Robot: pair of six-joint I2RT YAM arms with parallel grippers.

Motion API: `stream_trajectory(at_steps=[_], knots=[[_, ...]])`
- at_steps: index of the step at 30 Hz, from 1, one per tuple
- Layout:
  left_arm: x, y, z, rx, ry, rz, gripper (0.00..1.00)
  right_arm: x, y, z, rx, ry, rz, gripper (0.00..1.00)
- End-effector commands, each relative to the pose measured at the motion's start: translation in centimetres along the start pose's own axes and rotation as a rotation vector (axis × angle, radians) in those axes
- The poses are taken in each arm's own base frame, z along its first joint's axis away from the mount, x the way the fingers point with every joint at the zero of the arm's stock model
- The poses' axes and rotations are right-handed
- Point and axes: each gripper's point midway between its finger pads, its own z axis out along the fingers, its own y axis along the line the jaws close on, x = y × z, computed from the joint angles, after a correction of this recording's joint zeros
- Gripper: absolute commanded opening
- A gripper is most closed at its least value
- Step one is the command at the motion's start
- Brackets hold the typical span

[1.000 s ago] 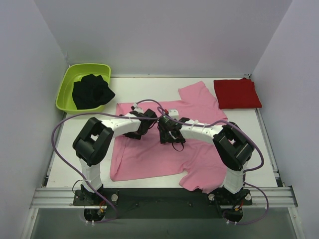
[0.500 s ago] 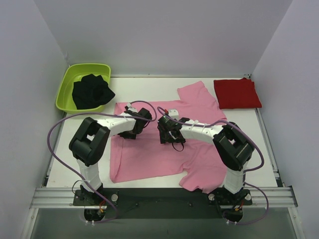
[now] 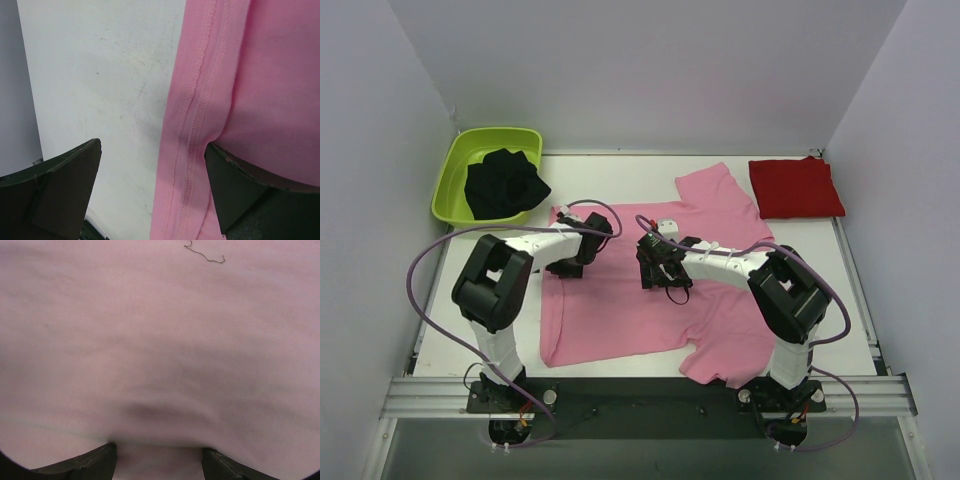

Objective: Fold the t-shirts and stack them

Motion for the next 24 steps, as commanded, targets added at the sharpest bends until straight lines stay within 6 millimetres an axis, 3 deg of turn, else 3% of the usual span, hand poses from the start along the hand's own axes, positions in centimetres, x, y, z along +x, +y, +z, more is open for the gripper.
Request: stream_trajectory(at_steps=[1,16,20,22,24], knots=[[-0.4,2.2,-0.5,-0.006,0.011,-0.031,0.95,8.6,-1.2,1.9,0.012,0.282,-0.027,0.67],[-1.5,10.3,0.1,-0.052,0.045,-0.187,0.95,8.4,-1.1,1.4,-0.006,0.271,-0.025,0.67],[-3.1,12.1,-2.3,-0.022,-0.028,-0.247,0.93,8.3,-1.1,1.3,-0.007,0.264,-0.024,0.67],[-3.7,11.7,-3.6,0.023,-0.055,-0.251,0.92,8.2,-1.0,1.3,-0.009,0.266,-0.022,0.67],[-4.9,10.6,-6.2,0.063,-0.129,-0.235,0.92,8.2,-0.9,1.3,-0.012,0.266,-0.023,0.67]])
